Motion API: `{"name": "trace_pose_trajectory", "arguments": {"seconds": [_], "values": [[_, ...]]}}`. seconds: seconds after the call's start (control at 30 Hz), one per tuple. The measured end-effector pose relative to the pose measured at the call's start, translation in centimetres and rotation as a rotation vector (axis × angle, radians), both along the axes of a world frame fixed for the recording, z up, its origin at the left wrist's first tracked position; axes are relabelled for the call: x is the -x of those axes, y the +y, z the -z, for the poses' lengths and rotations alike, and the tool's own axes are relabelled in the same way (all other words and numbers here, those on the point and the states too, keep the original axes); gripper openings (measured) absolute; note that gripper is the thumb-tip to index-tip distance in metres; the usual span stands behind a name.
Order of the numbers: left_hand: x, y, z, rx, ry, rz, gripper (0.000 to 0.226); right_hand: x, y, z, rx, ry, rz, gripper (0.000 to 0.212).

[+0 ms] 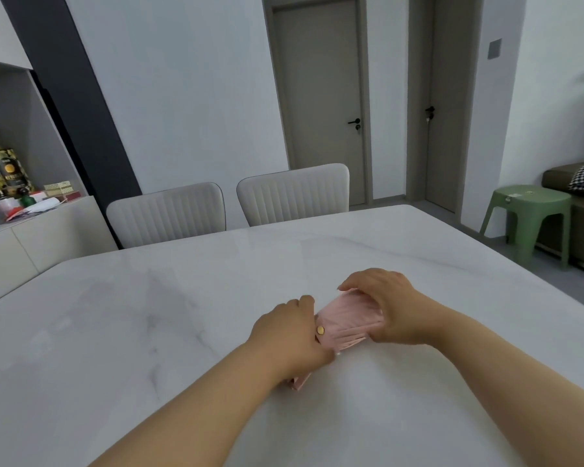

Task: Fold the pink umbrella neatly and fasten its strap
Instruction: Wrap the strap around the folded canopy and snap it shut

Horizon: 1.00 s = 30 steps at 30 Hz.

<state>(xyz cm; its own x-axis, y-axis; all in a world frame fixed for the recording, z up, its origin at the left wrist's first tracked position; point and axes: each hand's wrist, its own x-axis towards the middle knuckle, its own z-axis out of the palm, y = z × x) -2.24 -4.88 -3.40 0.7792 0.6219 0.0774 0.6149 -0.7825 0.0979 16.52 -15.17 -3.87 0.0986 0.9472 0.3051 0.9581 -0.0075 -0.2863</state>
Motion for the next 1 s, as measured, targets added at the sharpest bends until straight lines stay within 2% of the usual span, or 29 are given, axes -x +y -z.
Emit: {"name": "trace_pose_trajectory", "arguments": {"seconds": [0.03, 0.1, 0.2, 0.27, 0.37, 0.43, 0.53, 0.63, 0.73, 0.9, 1.0], "values": [[-0.8, 0.1, -0.5, 0.043, 0.065, -0.035, 0.061, -0.3, -0.2, 0.5, 0.072, -0.098, 0.004, 0.079], [-1.9, 0.2, -1.3, 0.146, 0.187, -0.074, 0.052, -0.6, 0.0, 1.2, 0.157, -0.207, 0.009, 0.091], [-2.3, 0.9, -1.5, 0.291, 0.170, -0.084, 0.040, -1.1, 0.9, 0.7, 0.112, -0.158, -0.011, 0.089], [-1.7, 1.5, -1.7, 0.401, 0.057, -0.101, 0.036, -2.0, 1.0, 0.0, -0.001, 0.096, -0.024, 0.092], [-0.4, 2.2, -3.0, 0.778, -0.210, -0.126, 0.039, -2.1, 0.8, -0.9, -0.184, 0.779, -0.112, 0.090], [0.1, 2.2, -3.8, 0.909, -0.300, -0.095, 0.031, -1.1, 1.7, -1.0, -0.244, 1.167, -0.204, 0.082], [0.5, 2.0, -4.6, 0.704, -0.261, -0.056, 0.039, 1.1, 3.9, -2.0, -0.346, 1.502, -0.135, 0.067], [1.6, 2.4, -5.3, 0.427, -0.143, -0.106, 0.042, 3.0, 6.4, -2.9, -0.428, 1.616, 0.086, 0.048], [3.5, 3.5, -5.4, 0.272, -0.065, -0.125, 0.043, 5.3, 8.7, -2.8, -0.507, 1.726, 0.216, 0.052], [8.7, 6.8, -6.6, 0.267, -0.024, -0.192, 0.060, 10.5, 12.1, -3.4, -0.552, 1.829, 0.257, 0.036], [12.7, 10.1, -6.6, 0.399, -0.043, -0.270, 0.058, 12.4, 15.2, -3.0, -0.523, 1.845, 0.245, 0.031]]}}
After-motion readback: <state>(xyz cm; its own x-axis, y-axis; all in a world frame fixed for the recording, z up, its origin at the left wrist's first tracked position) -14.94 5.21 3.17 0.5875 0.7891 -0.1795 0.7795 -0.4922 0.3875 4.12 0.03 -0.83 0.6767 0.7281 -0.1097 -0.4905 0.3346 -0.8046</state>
